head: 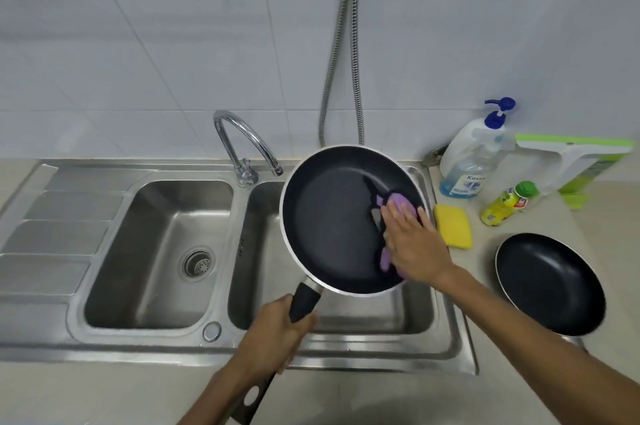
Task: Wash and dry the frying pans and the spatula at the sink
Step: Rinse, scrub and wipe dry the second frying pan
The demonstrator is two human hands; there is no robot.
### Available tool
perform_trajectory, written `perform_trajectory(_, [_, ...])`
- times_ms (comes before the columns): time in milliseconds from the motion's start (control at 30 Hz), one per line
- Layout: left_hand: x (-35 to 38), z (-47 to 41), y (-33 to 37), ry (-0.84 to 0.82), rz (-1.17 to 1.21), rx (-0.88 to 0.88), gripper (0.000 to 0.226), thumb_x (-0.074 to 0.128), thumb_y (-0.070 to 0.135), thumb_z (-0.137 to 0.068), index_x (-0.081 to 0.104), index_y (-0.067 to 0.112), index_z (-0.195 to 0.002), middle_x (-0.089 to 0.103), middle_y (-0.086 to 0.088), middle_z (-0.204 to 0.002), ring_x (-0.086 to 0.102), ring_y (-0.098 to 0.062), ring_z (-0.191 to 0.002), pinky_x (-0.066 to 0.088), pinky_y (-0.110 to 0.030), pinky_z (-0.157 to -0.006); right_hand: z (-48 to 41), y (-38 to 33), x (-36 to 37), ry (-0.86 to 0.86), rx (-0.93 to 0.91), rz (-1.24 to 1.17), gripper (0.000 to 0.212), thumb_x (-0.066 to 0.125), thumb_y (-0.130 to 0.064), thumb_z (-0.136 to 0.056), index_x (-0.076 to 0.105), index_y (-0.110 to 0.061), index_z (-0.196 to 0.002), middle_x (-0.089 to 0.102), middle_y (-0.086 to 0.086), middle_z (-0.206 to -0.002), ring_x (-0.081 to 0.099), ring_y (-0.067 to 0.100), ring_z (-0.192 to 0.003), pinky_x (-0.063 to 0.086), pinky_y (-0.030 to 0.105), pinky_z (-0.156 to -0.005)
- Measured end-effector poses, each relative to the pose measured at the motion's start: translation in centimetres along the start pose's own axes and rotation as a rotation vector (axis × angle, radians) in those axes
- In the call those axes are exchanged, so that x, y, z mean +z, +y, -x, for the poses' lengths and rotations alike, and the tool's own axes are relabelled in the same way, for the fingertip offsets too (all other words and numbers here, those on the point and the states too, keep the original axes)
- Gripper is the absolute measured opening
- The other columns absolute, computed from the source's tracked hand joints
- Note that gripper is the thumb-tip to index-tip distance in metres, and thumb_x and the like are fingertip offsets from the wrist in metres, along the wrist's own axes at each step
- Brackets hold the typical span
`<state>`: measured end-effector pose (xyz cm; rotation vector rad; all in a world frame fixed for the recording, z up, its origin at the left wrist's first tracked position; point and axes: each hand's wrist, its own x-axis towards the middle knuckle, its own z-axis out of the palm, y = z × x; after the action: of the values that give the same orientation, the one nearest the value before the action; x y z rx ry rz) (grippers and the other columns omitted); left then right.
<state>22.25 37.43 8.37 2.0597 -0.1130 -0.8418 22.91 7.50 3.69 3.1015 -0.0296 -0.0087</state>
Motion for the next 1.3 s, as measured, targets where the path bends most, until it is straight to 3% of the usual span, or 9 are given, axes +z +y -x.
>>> perform_trajectory(133, [1.5, -0.3, 1.0, -0.010, -0.143, 0.084, 0.034, 0.067, 0.037, -0.092, 0.054, 0.006, -0.086, 0.052, 0.000, -0.055, 0.047, -0.014, -0.037, 0.039, -0.029, -0.038, 0.0, -8.3, -0.7, -0.054, -0.199, -0.284, 0.060, 0.018, -0.034, -0.104, 0.011, -0.018, -0.161, 0.005, 0.002, -0.168, -0.001, 0.022, -0.155, 0.001, 0.043, -0.126])
perform_trajectory(300, [1.2, -0.6, 1.8, -0.012, -0.165, 0.119, 0.034, 0.069, 0.041, -0.090, 0.053, 0.015, -0.077, 0.049, 0.006, -0.056, 0.043, -0.006, -0.047, 0.038, -0.023, -0.049, -8.3, -0.7, -2.3, 0.089, 0.251, -0.097, 0.066, 0.015, -0.038, -0.099, 0.021, -0.010, -0.159, 0.021, 0.011, -0.166, 0.020, 0.030, -0.153, 0.020, 0.049, -0.123])
perform_trajectory(467, [0.9, -0.8, 0.7, 0.071, -0.211, 0.083, 0.036, 0.069, 0.042, -0.090, 0.057, 0.009, -0.083, 0.055, 0.001, -0.061, 0.048, -0.008, -0.049, 0.040, -0.023, -0.049, 2.3, -1.0, 0.9, 0.204, -0.053, -0.140, 0.052, 0.028, -0.024, -0.104, 0.040, 0.009, -0.143, 0.048, 0.025, -0.148, 0.033, 0.039, -0.143, 0.033, 0.049, -0.115])
perform_trajectory(600, [1.9, -1.0, 1.0, 0.084, -0.319, 0.103, 0.031, 0.067, 0.042, -0.090, 0.055, 0.015, -0.080, 0.057, 0.002, -0.063, 0.051, -0.010, -0.050, 0.042, -0.025, -0.051, -1.9, -7.4, -0.6, 0.136, -0.329, -0.291, 0.058, 0.033, -0.027, -0.104, 0.019, -0.019, -0.159, 0.025, 0.006, -0.165, 0.013, 0.027, -0.154, 0.011, 0.042, -0.126])
perform_trajectory(733, [1.8, -0.3, 2.0, 0.072, -0.217, 0.088, 0.031, 0.070, 0.036, -0.091, 0.054, 0.013, -0.078, 0.051, 0.002, -0.056, 0.045, -0.007, -0.042, 0.037, -0.019, -0.041, -8.5, 0.6, -0.8, 0.092, 0.105, -0.251, 0.056, 0.029, -0.031, -0.104, 0.022, -0.022, -0.159, 0.024, 0.004, -0.166, 0.020, 0.026, -0.153, 0.022, 0.046, -0.124])
perform_trajectory(833, [1.0, -0.3, 2.4, 0.103, -0.162, 0.094, 0.032, 0.070, 0.033, -0.092, 0.052, 0.011, -0.077, 0.047, 0.003, -0.056, 0.042, -0.006, -0.044, 0.036, -0.017, -0.044, -3.5, 3.0, 0.7, 0.176, 0.051, -0.199, 0.060, 0.034, -0.029, -0.099, 0.032, -0.012, -0.156, 0.034, 0.012, -0.161, 0.032, 0.029, -0.149, 0.033, 0.049, -0.117])
perform_trajectory(1000, [2.2, -0.2, 2.4, 0.051, -0.268, 0.098, 0.030, 0.067, 0.041, -0.092, 0.054, 0.016, -0.081, 0.056, 0.001, -0.062, 0.050, -0.009, -0.047, 0.040, -0.023, -0.045, 2.5, -7.7, -2.2, 0.019, -0.144, -0.794, 0.053, 0.033, -0.025, -0.109, 0.019, -0.024, -0.160, 0.009, -0.011, -0.165, -0.001, 0.004, -0.153, 0.004, 0.029, -0.126])
perform_trajectory(1067, [3.1, 0.0, 2.6, 0.009, -0.329, 0.101, 0.032, 0.064, 0.047, -0.089, 0.054, 0.018, -0.081, 0.059, 0.000, -0.065, 0.055, -0.010, -0.052, 0.045, -0.030, -0.052, -0.9, -9.9, -3.3, 0.103, -0.117, -0.978, 0.053, 0.033, -0.029, -0.110, 0.017, -0.026, -0.160, 0.003, -0.015, -0.166, 0.000, 0.002, -0.153, 0.011, 0.032, -0.127])
perform_trajectory(1300, [5.0, 1.9, 4.2, 0.008, -0.080, 0.097, 0.036, 0.070, 0.041, -0.089, 0.054, 0.010, -0.084, 0.048, 0.006, -0.053, 0.043, -0.012, -0.038, 0.036, -0.026, -0.039, -12.3, -0.6, -3.4, 0.403, 0.134, -0.259, 0.075, 0.063, -0.022, -0.092, 0.029, -0.010, -0.157, 0.019, 0.018, -0.165, 0.013, 0.039, -0.153, 0.018, 0.054, -0.123])
